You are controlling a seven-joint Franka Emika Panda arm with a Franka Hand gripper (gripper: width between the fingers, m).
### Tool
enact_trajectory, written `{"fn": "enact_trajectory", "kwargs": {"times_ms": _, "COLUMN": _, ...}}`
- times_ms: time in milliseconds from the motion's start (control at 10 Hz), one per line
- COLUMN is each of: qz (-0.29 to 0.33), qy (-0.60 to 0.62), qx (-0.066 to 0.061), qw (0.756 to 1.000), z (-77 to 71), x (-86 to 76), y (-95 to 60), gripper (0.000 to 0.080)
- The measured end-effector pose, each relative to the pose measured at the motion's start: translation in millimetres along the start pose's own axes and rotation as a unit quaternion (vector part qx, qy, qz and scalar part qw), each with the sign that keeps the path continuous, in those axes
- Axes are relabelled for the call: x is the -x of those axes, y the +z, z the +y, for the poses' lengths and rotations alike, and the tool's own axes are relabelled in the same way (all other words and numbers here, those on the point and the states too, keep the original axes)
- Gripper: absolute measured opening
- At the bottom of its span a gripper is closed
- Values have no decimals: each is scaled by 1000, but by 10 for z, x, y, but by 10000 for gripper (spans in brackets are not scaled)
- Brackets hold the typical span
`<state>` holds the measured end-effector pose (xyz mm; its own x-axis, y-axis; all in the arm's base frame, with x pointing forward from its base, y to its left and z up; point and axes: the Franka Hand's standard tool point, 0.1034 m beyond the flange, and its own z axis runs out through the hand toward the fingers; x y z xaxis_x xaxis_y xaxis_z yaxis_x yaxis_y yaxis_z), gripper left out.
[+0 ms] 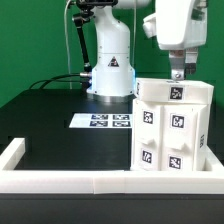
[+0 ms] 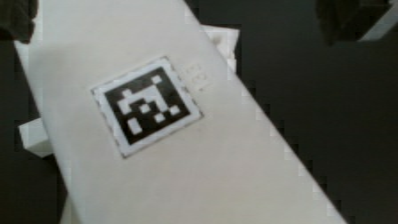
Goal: Assemble cabinet
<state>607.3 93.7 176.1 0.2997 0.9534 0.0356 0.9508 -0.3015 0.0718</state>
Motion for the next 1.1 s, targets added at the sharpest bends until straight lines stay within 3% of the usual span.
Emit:
{"fn": "enact_trajectory", "kwargs": {"times_ms": 500, "qz": -13, "qy": -145, "qx": -4, "qw": 989, "z": -23, "x": 109, "y": 67, "gripper": 797}}
{"fn": "enact_trajectory", "kwargs": {"times_ms": 1100, "qz": -13, "qy": -159, "qx": -8, "qw": 987, "z": -46, "x": 204, "y": 169, "gripper": 797}}
